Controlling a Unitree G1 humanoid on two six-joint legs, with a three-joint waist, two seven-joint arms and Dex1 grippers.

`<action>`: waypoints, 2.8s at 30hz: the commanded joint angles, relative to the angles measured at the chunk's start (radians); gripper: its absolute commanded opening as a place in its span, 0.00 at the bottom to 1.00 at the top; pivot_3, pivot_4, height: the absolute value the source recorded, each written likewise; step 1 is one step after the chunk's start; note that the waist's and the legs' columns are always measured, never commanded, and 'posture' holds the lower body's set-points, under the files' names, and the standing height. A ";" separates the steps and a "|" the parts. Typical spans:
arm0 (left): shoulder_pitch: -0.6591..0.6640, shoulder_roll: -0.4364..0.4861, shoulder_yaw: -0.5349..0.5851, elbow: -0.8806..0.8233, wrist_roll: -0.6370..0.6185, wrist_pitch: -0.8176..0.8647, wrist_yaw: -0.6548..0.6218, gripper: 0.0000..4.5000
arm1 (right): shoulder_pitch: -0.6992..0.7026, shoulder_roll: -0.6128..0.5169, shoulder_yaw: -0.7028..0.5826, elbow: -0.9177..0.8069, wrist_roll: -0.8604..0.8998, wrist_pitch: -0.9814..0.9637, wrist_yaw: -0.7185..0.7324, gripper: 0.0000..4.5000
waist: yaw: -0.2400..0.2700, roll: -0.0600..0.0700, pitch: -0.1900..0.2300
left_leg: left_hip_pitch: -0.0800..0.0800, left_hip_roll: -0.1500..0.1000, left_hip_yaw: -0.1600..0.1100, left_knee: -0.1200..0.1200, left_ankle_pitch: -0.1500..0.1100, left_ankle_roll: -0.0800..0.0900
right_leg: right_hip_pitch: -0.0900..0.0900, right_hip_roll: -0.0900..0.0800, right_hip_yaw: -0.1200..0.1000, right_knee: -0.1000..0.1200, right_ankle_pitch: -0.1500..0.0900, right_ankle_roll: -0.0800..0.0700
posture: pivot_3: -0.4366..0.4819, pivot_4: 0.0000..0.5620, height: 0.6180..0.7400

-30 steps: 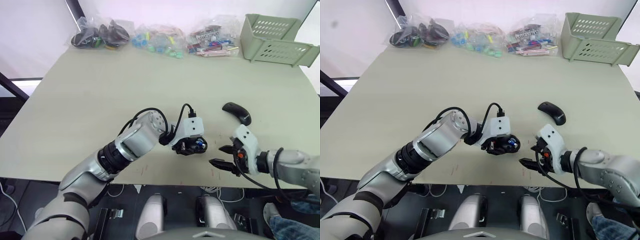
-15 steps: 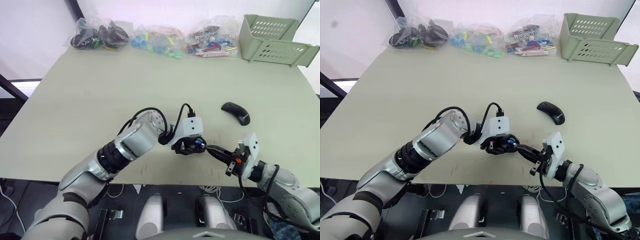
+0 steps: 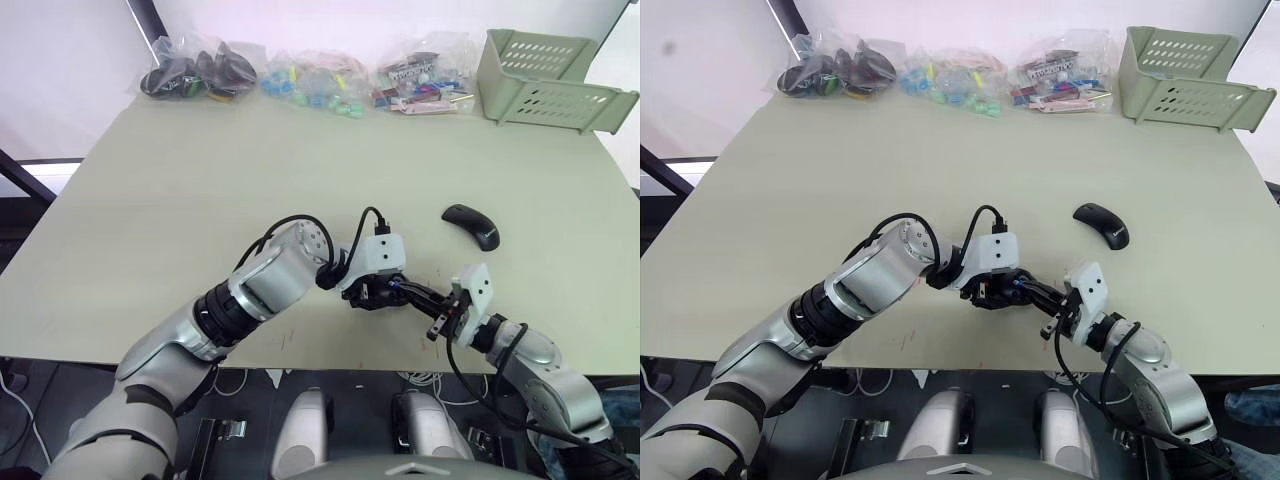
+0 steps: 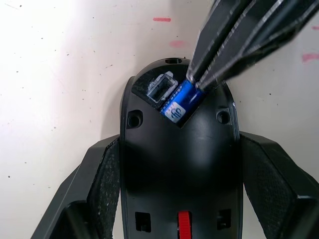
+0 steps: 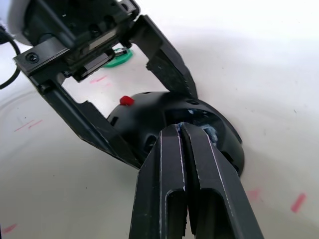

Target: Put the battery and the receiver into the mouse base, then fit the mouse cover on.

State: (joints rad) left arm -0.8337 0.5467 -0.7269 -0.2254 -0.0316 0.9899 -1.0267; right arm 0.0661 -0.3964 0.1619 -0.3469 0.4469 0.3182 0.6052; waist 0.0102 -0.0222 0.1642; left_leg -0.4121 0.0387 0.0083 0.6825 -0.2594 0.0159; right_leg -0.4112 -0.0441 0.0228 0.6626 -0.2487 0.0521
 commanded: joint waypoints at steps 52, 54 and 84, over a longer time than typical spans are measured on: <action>0.084 0.057 0.244 -0.026 -0.119 -0.119 -0.061 0.99 | 0.238 -0.506 -0.686 -0.212 0.308 0.121 0.522 1.00 | -0.014 -0.003 -0.006 | 0.011 0.000 0.009 -0.012 0.000 0.000 | 0.005 0.007 0.020 -0.006 -0.002 0.001 | 0.48 0.27 1.00; 0.116 0.094 0.322 -0.063 -0.165 -0.121 -0.072 0.99 | 0.236 -0.502 -0.686 -0.214 0.313 0.125 0.516 1.00 | -0.015 -0.002 -0.005 | 0.010 0.001 0.008 -0.013 0.000 0.000 | 0.004 0.007 0.019 -0.005 -0.002 0.000 | 0.48 0.27 1.00; 0.677 0.246 1.008 0.136 -0.379 -0.382 0.060 0.62 | 0.172 -0.397 -0.612 -0.282 0.334 0.113 0.410 1.00 | -0.005 -0.008 0.003 | 0.012 0.002 0.012 -0.013 0.000 -0.001 | 0.003 0.006 0.020 -0.003 -0.002 -0.004 | 0.48 0.27 1.00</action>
State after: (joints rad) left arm -0.1251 0.7942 0.2902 -0.0933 -0.4134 0.6343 -0.9776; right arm 0.2306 -0.7964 -0.4379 -0.5916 0.7768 0.4522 1.0210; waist 0.0053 -0.0302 0.1670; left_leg -0.4004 0.0410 0.0196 0.6697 -0.2597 0.0154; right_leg -0.4086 -0.0381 0.0419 0.6599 -0.2504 0.0484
